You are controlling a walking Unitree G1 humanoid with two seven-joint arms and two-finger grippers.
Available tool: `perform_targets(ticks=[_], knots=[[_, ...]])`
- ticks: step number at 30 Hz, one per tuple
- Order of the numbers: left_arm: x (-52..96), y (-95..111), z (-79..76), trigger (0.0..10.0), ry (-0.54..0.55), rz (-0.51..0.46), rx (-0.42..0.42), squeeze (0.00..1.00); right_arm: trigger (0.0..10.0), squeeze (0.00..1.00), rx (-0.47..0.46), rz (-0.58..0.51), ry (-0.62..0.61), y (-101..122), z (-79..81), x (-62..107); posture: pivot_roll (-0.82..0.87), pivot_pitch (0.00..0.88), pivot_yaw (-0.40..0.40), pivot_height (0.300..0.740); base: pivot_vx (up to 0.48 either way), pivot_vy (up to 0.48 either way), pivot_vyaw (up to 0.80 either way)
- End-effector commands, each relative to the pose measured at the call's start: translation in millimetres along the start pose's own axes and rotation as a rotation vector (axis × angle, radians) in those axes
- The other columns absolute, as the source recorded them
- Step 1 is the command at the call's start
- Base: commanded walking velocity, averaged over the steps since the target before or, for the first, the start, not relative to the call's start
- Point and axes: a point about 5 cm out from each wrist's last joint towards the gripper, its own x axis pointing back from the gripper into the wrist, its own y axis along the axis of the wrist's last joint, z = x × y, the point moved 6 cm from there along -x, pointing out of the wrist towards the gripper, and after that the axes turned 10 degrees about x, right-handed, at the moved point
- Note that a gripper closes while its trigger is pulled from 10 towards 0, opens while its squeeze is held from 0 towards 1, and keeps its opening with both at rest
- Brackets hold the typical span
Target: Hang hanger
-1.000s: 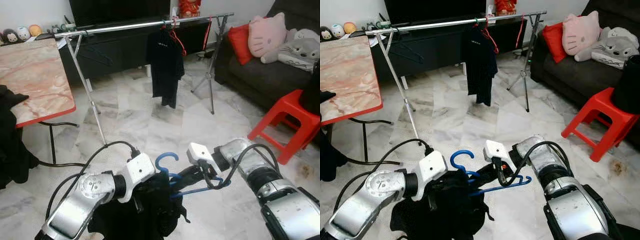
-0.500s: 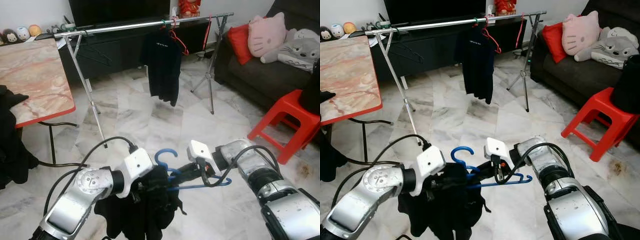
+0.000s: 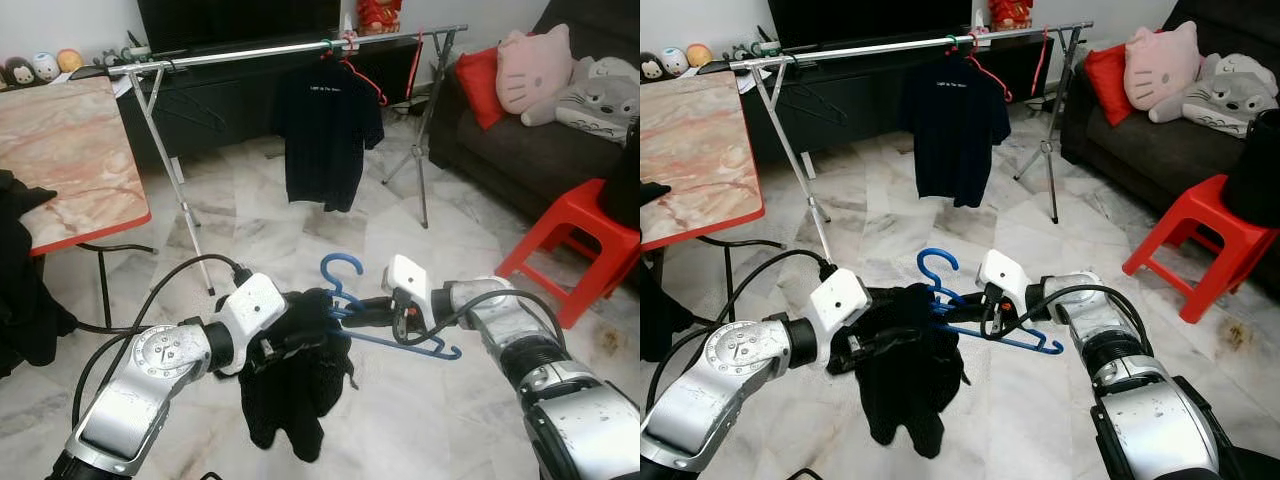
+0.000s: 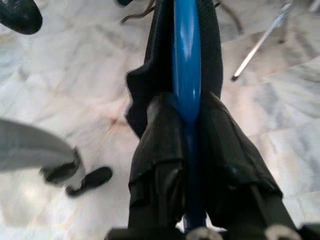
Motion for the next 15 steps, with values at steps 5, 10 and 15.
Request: perform_targets(ticks=[5, 10, 15], knots=[[3.2, 0, 34.8, 10.0, 0.308, -0.073, -0.003, 0.00, 0.0, 0.00, -0.016, -0.120, -0.217, 23, -27.1, -0.5, -0.04, 0.000, -0.037, 0.740, 0.000, 0.000, 0.00], [-6.3, -3, 36.3, 10.0, 0.461, -0.120, 0.075, 0.00, 0.0, 0.00, -0.008, -0.188, -0.301, 42, -37.9, -4.5, -0.04, 0.000, -0.039, 0.740, 0.000, 0.000, 0.00], [-19.1, -8, 36.5, 10.0, 0.569, -0.111, 0.144, 0.00, 0.0, 0.00, -0.015, -0.235, -0.348, 55, -42.6, -10.1, -0.04, 0.000, -0.037, 0.740, 0.000, 0.000, 0.00]])
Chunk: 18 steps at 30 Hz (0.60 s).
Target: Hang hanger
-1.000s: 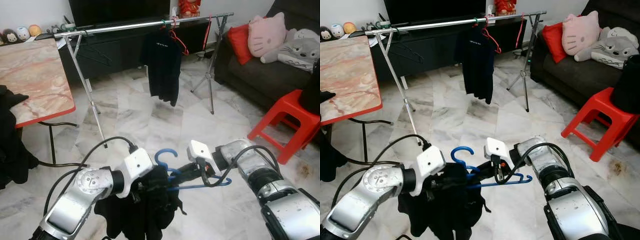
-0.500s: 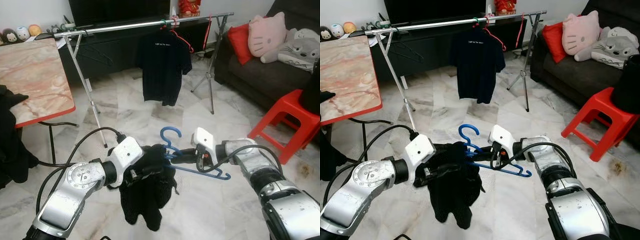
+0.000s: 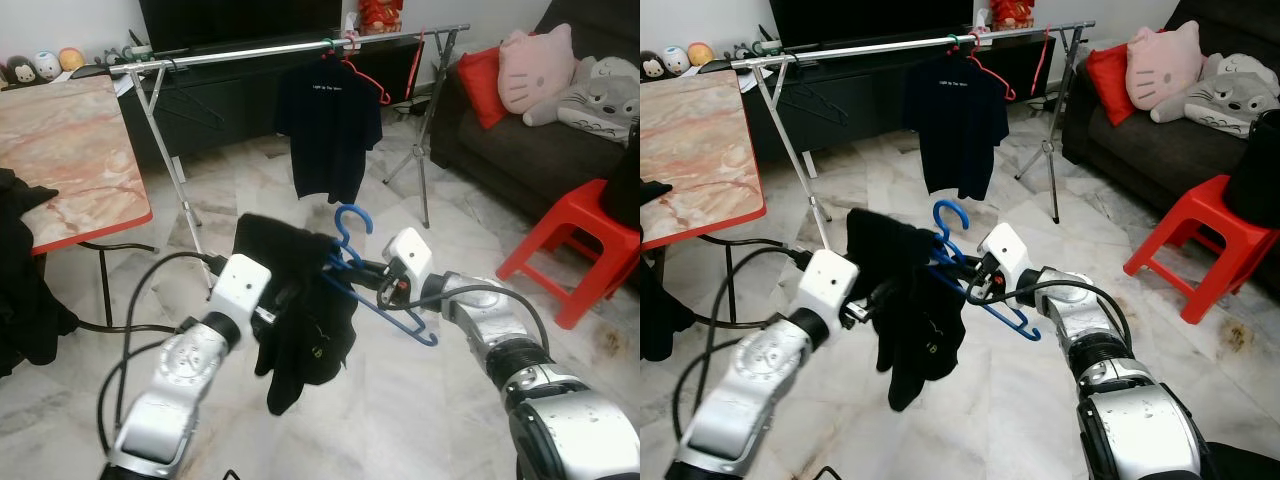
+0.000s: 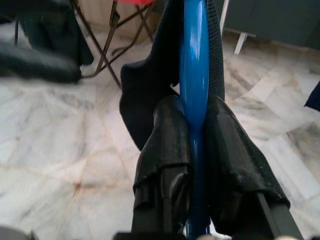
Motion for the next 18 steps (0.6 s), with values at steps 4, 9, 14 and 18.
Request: perform_targets(ticks=[4, 9, 14, 18], knots=[[-11.4, -1, -8.1, 10.0, 0.048, 0.012, -0.001, 0.00, 0.0, 0.00, 0.043, -0.119, -0.105, 39, -17.7, -9.2, -0.04, 0.000, -0.035, 0.740, 0.000, 0.000, 0.00], [-18.7, 5, -9.5, 10.0, 0.076, 0.011, -0.007, 0.00, 0.0, 0.00, 0.032, -0.109, -0.132, 41, -17.3, -15.2, -0.04, 0.000, -0.031, 0.740, 0.000, 0.000, 0.00], [-28.5, -5, 1.3, 10.0, 0.192, 0.066, -0.023, 0.00, 0.0, 0.00, 0.027, -0.135, -0.104, 48, -4.2, -25.9, -0.05, 0.000, -0.029, 0.740, 0.000, 0.000, 0.00], [-27.9, -10, 14.8, 10.0, 0.303, 0.092, 0.015, 0.00, 0.0, 0.00, 0.023, -0.139, -0.110, 50, -3.6, -27.9, -0.05, 0.000, -0.026, 0.740, 0.000, 0.000, 0.00]])
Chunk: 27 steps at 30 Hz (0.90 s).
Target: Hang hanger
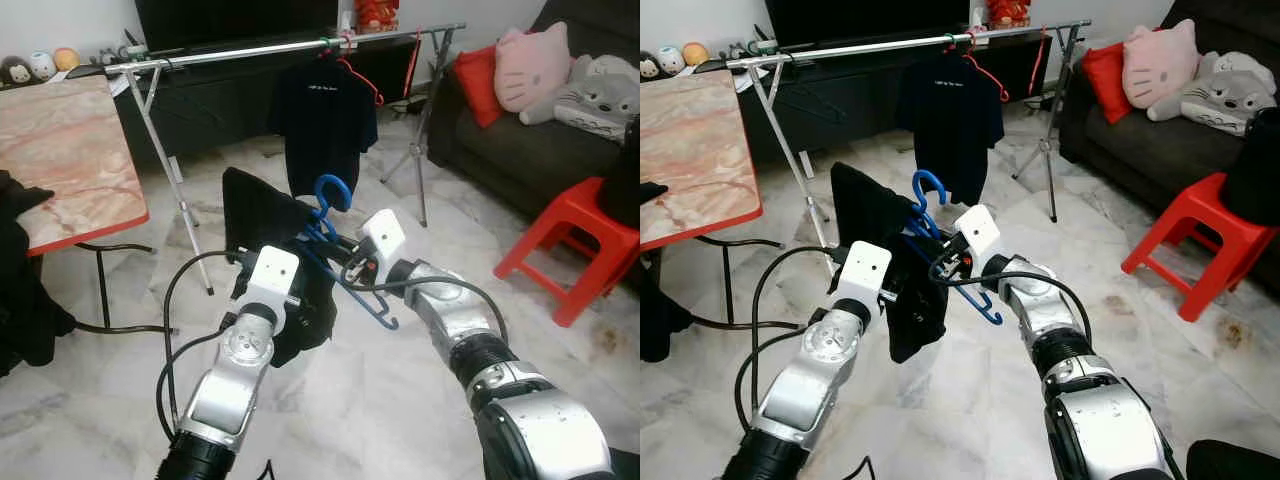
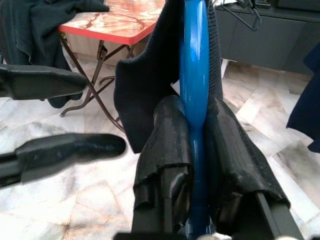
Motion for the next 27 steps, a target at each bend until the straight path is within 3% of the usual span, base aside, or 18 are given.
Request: perform_targets(ticks=[1, 10, 19, 27], knots=[[-2.7, 1, 7.8, 10.0, 0.048, 0.008, -0.008, 0.00, 0.0, 0.00, 0.032, -0.064, -0.020, 22, -7.1, -4.4, -0.05, 0.000, -0.026, 0.740, 0.000, 0.000, 0.00], [-8.0, 7, 24.4, 10.0, 0.161, -0.020, 0.018, 0.00, 0.0, 0.00, 0.026, -0.075, 0.006, 26, 1.1, -8.4, -0.06, 0.000, -0.025, 0.740, 0.000, 0.000, 0.00], [-9.3, 10, 15.8, 10.0, 0.132, -0.028, 0.061, 0.00, 0.0, 0.00, 0.012, -0.065, 0.065, 22, 17.8, -13.1, -0.06, 0.000, -0.024, 0.740, 0.000, 0.000, 0.00], [-9.4, 11, 24.2, 10.0, 0.186, -0.033, 0.064, 0.00, 0.0, 0.00, 0.000, -0.068, 0.114, 19, 31.3, -13.9, -0.06, 0.000, -0.019, 0.740, 0.000, 0.000, 0.00]])
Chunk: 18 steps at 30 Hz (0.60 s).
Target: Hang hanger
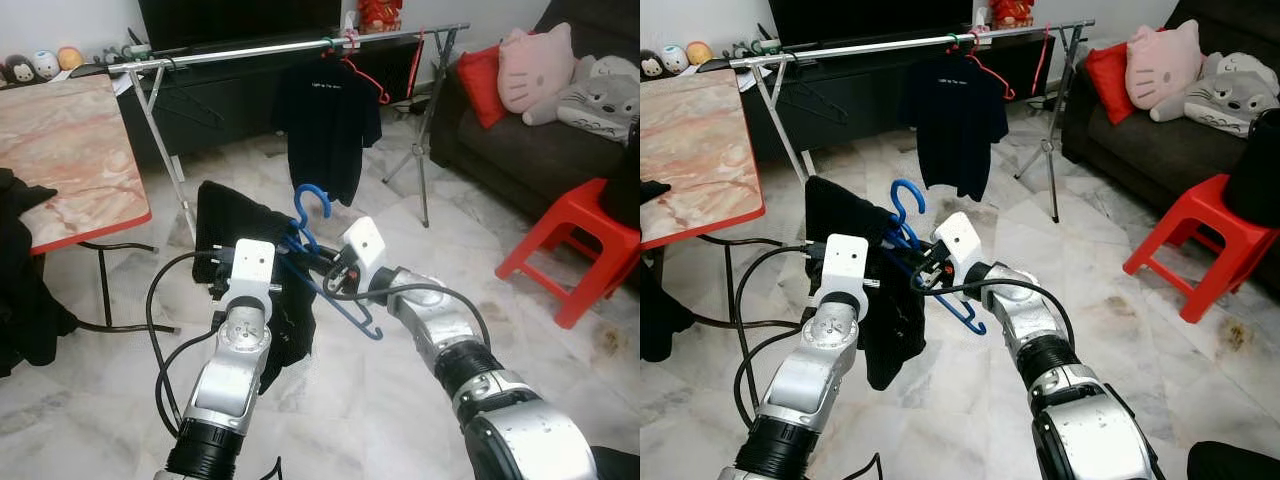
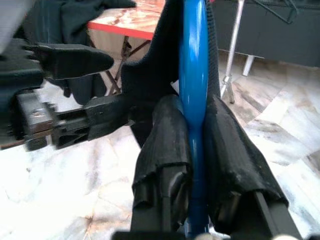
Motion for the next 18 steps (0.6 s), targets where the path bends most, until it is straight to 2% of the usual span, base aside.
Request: perform_targets(ticks=[1, 2, 3, 4, 5, 18], knots=[[-1.7, 8.0, 3.7, 10.0, 0.028, -0.030, -0.005, 0.00, 0.0, 0.00, 0.033, -0.054, 0.013, 17.3, 0.5, -2.9, -0.06, 0.000, -0.019, 0.740, 0.000, 0.000, 0.00], [-1.8, 8.3, 4.3, 9.1, 0.030, -0.031, -0.005, 0.00, 0.0, 0.00, 0.032, -0.054, 0.012, 17.3, 0.5, -2.9, -0.06, 0.000, -0.019, 0.740, 0.000, 0.000, 0.00], [-1.9, 8.4, 4.6, 9.1, 0.031, -0.031, -0.005, 0.00, 0.0, 0.00, 0.032, -0.053, 0.012, 17.2, 0.5, -2.9, -0.06, 0.000, -0.019, 0.740, 0.000, 0.000, 0.00], [-1.9, 8.4, 5.5, 5.3, 0.034, -0.032, -0.005, 0.00, 0.0, 0.00, 0.033, -0.052, 0.012, 17.1, 0.5, -2.8, -0.06, 0.000, -0.019, 0.740, 0.000, 0.000, 0.00], [-1.9, 8.3, 5.9, 0.0, 0.034, -0.032, -0.007, 0.00, 0.0, 0.00, 0.031, -0.051, 0.010, 17.0, 0.2, -2.8, -0.06, 0.000, -0.018, 0.740, 0.000, 0.000, 0.00], [-2.4, 7.3, 8.9, 0.0, 0.046, -0.033, -0.008, 0.00, 0.0, 0.00, 0.028, -0.051, 0.042, 17.6, 8.5, -3.9, -0.06, 0.000, -0.017, 0.740, 0.000, 0.000, 0.00]])
